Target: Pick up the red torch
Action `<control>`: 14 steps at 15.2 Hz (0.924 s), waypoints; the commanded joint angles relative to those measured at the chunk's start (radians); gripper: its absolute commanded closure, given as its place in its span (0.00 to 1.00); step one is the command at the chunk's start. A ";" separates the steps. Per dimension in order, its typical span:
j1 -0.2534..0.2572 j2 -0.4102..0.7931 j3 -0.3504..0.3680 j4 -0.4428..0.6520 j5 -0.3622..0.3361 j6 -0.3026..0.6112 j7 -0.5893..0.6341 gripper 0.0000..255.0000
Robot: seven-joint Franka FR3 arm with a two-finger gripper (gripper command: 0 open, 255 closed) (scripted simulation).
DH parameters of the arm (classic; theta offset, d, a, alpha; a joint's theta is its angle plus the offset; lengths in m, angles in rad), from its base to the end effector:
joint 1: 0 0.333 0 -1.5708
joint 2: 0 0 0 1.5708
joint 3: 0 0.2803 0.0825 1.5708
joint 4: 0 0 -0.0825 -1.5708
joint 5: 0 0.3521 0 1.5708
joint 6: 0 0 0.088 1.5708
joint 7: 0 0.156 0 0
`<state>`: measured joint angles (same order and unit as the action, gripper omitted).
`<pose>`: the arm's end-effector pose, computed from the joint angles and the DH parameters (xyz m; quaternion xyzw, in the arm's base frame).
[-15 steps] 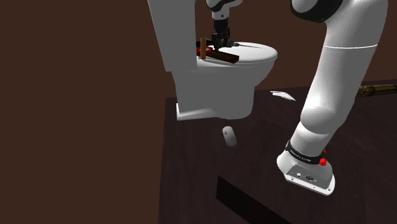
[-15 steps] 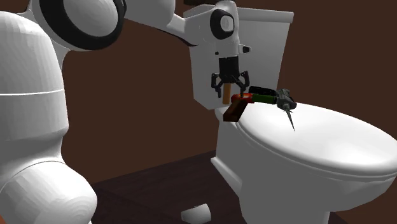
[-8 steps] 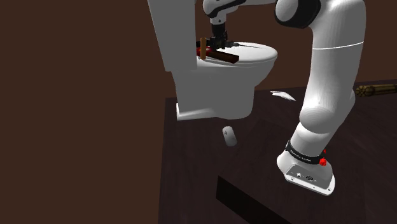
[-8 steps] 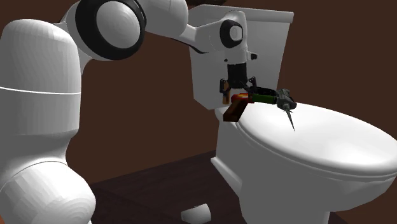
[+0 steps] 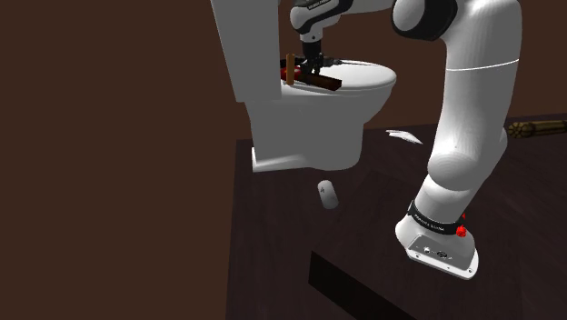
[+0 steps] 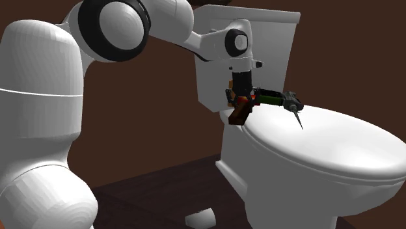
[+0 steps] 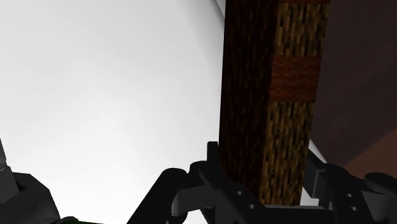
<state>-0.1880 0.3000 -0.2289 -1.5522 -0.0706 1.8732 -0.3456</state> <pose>0.5621 -0.2462 0.4090 0.9974 -0.0201 -0.0119 0.0677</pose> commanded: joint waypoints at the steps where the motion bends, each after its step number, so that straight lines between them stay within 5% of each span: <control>1: 0.000 0.000 0.000 0.000 0.000 0.001 0.000 1.00; 14: -0.001 -0.002 -0.001 0.089 0.002 -0.091 -0.009 1.00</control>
<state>-0.1883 0.2984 -0.2293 -1.4755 -0.0694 1.7949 -0.3522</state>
